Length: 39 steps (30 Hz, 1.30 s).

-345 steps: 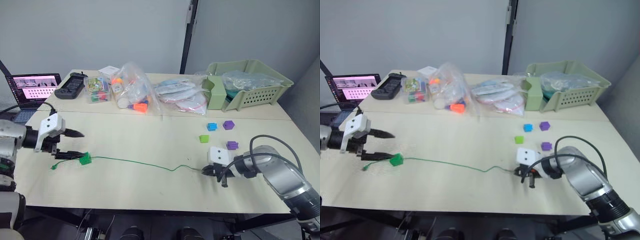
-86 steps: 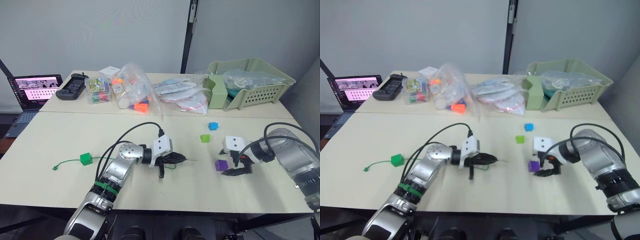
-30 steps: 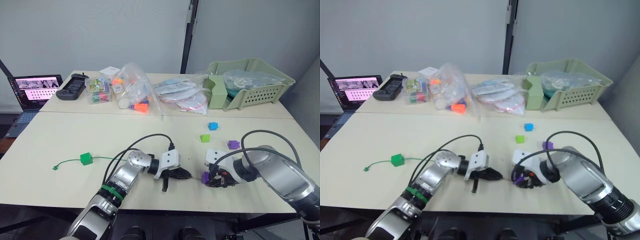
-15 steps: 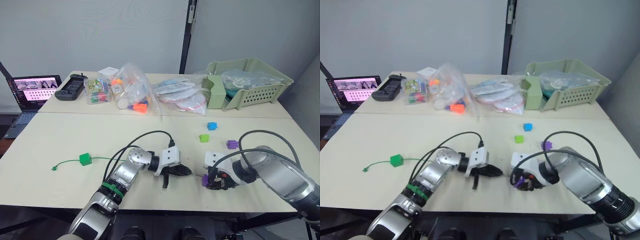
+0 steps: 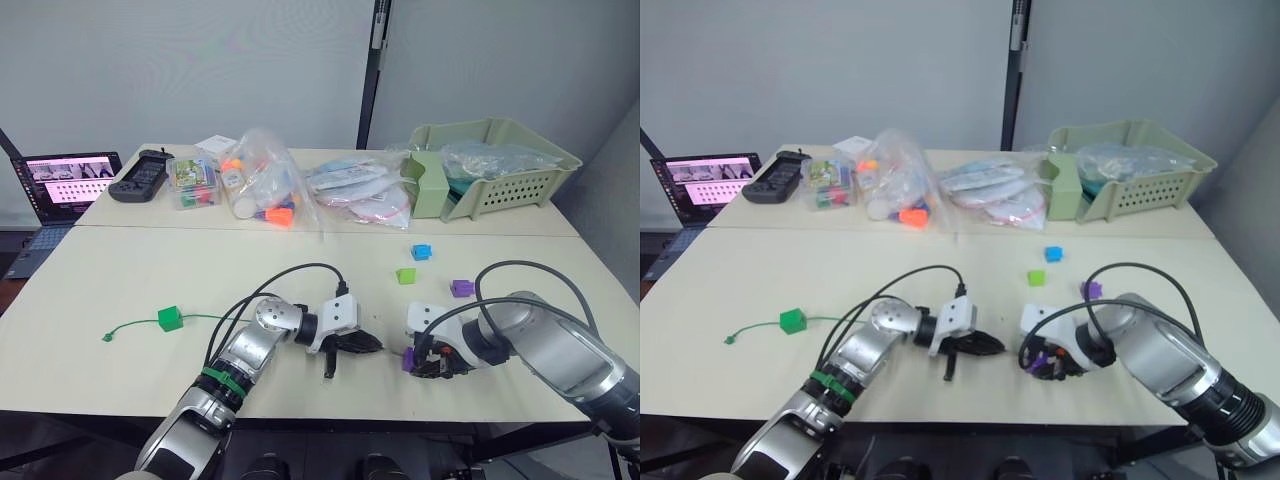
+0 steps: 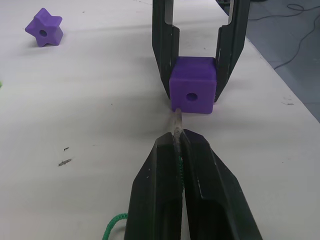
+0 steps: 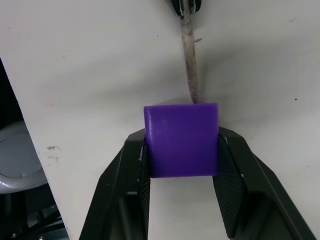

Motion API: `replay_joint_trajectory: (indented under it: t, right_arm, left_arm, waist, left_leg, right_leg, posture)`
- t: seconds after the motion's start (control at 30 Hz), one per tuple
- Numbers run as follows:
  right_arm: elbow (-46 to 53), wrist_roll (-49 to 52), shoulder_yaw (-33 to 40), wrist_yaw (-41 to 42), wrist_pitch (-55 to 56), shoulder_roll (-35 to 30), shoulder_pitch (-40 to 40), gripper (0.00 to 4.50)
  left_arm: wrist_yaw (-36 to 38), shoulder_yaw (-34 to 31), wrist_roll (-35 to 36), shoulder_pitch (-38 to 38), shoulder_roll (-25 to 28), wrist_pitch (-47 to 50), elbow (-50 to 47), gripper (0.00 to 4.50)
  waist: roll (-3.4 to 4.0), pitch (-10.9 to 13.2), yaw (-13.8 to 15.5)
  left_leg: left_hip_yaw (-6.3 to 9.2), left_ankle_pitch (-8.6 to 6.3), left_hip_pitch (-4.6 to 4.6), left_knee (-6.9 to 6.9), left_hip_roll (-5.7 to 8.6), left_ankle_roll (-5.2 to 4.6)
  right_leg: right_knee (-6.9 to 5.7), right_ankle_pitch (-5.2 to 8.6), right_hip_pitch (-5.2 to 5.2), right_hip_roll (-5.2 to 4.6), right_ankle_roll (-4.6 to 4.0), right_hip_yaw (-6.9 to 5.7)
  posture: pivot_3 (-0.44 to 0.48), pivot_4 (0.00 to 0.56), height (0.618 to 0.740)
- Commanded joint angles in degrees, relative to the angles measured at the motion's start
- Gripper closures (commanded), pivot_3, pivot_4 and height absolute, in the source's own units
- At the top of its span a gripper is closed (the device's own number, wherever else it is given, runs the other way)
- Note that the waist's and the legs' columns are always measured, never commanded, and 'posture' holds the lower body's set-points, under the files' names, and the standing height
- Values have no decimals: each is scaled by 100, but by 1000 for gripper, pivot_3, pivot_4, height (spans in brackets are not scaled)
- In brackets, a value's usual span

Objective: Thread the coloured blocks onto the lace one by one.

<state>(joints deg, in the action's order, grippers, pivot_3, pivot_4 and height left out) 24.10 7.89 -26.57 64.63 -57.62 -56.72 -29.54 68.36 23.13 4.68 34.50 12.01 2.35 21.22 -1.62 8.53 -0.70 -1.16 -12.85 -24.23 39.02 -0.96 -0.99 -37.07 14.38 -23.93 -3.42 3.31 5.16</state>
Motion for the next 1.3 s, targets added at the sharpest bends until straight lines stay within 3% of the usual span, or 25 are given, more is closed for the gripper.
replay_joint_trajectory:
  t: [0.03,0.43,0.67,1.3]
  right_arm:
    - [-98,-92,-105,-187,-13,75,69,3328]
    - [-336,-173,-246,-138,91,217,-49,3328]
    - [-407,-184,-291,-116,166,215,-56,3328]
    - [-290,-105,-199,-172,72,270,-15,3328]
  left_arm:
    - [68,62,107,8,-118,57,-262,4500]
    - [80,-75,184,-51,-47,138,-437,4500]
    - [71,-160,297,-83,-54,252,-550,4500]
    - [12,13,240,-120,-206,302,-326,4500]
  waist:
    - [-1,-1,0]
    - [-34,-20,-19]
    - [-35,-19,-20]
    - [-37,-19,-41]
  left_leg:
    - [0,0,0,0,0,0]
    - [-1,0,14,-1,-6,0]
    - [0,-1,73,-10,-10,0]
    - [1,-1,76,-16,-11,0]
  right_leg:
    - [0,0,0,0,0,0]
    - [0,0,13,4,-1,-1]
    - [25,2,80,3,-3,-10]
    - [25,4,79,5,-6,-9]
  posture:
    - [0,150,734]
    - [0,150,734]
    - [0,150,734]
    - [0,150,734]
